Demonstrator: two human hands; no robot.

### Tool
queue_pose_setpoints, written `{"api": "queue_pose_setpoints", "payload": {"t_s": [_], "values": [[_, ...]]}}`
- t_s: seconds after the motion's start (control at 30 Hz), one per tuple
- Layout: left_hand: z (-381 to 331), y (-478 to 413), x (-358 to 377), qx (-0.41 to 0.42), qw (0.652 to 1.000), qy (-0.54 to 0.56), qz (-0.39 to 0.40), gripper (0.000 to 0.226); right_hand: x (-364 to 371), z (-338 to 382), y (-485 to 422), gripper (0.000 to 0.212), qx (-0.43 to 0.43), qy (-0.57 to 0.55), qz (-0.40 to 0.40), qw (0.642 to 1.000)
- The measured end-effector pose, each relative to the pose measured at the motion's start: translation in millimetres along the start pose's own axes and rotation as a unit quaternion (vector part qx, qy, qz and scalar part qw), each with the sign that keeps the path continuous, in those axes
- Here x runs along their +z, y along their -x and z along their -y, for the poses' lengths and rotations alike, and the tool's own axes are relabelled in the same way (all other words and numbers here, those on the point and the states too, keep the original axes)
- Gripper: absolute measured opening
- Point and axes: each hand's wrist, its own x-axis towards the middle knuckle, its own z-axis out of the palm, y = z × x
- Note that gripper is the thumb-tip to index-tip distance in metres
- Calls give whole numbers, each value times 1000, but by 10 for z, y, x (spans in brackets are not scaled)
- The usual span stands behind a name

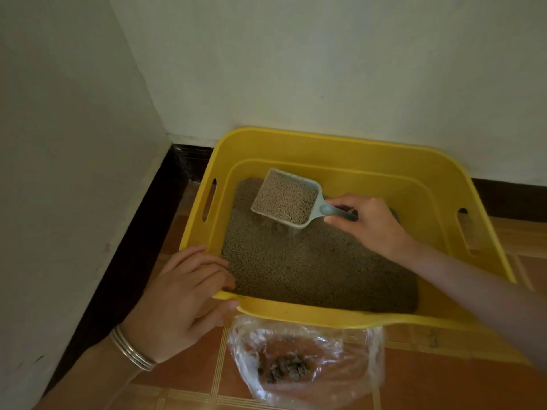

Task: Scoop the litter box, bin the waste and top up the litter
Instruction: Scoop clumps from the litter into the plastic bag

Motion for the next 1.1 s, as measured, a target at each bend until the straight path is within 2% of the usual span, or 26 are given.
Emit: {"api": "queue_pose_setpoints", "payload": {"t_s": [0.47,0.73,0.9,1.1], "values": [[-27,-3,25,-2,1000,-19,-20,41,-248,-1,194,31,28,15,-33,999],[-47,12,36,-5,999,-30,-24,40,-410,18,465,32,38,21,-23,999],[-79,3,34,1,998,-53,-26,41,-536,-84,807,26,89,-2,28,996],[-194,-43,57,27,998,-52,-35,52,-586,-326,1158,20,149,9,104,983]]}}
